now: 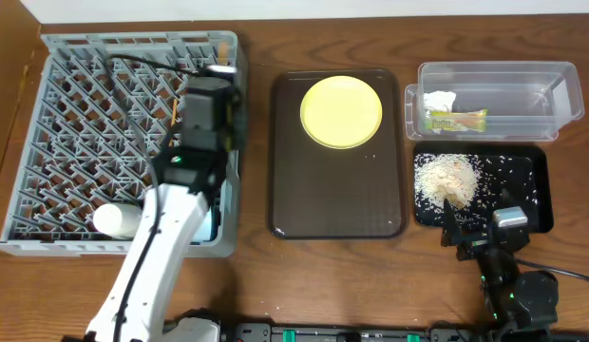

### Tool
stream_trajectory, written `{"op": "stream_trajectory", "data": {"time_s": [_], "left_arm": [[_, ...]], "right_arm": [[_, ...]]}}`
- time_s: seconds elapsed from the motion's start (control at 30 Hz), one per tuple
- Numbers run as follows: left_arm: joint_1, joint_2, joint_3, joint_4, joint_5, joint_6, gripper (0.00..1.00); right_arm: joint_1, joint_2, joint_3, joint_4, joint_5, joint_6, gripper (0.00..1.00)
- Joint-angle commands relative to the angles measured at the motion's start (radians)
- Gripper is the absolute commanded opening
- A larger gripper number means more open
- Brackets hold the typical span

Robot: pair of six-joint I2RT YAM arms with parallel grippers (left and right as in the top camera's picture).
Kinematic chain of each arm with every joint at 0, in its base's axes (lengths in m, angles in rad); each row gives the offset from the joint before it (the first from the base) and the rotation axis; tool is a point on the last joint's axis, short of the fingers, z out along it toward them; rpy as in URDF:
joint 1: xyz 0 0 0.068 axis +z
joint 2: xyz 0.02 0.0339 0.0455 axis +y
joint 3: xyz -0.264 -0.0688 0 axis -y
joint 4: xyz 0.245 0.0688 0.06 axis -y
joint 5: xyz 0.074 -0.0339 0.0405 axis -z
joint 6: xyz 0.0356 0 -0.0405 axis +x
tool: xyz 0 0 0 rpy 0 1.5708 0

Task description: Sort waste into correct bins and load items into the dishwasher

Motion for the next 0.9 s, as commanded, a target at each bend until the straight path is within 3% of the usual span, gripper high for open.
{"op": "stream_trajectory", "data": {"time_s": [0.0, 0.17, 0.33, 0.4, 0.43, 0.47, 0.53, 0.67, 0.77, 0.87], "left_arm": [[0.091, 0.036, -0.001, -0.016, -0.170, 0.226, 0.08], [0.219, 0.152, -0.001, 0.020, -0.169, 0.317, 0.08], [0.282, 0.258, -0.001, 0.082, -0.168, 0.328, 0.08], [0.289, 0.283, -0.001, 0.097, -0.166, 0.328, 0.17], [0.288, 0.283, 0.000, 0.096, -0.166, 0.328, 0.42], [0.283, 0.274, 0.000, 0.095, -0.166, 0.323, 0.53], [0.262, 0.230, 0.002, 0.080, -0.166, 0.275, 0.61], [0.205, 0.086, 0.006, 0.018, -0.132, 0.045, 0.61], [0.136, -0.014, 0.006, -0.018, 0.087, -0.087, 0.55], [0.042, -0.028, 0.006, -0.012, 0.207, -0.338, 0.49]], "right_arm": [[-0.003, -0.002, -0.002, -0.003, -0.001, 0.008, 0.99], [-0.003, -0.002, -0.002, -0.003, -0.001, 0.008, 0.99], [-0.003, -0.001, -0.002, -0.002, -0.001, 0.007, 0.99], [-0.003, -0.001, -0.002, -0.003, -0.001, 0.008, 0.99], [-0.003, -0.001, -0.002, -0.003, -0.001, 0.007, 0.99], [-0.003, -0.001, -0.002, -0.003, -0.001, 0.007, 0.99], [-0.003, -0.001, -0.002, -0.003, -0.001, 0.007, 0.99], [-0.003, -0.001, -0.002, -0.003, -0.001, 0.008, 0.99], [-0.003, -0.001, -0.002, -0.003, -0.001, 0.008, 0.99], [-0.003, -0.001, -0.002, -0.003, -0.001, 0.007, 0.99]]}}
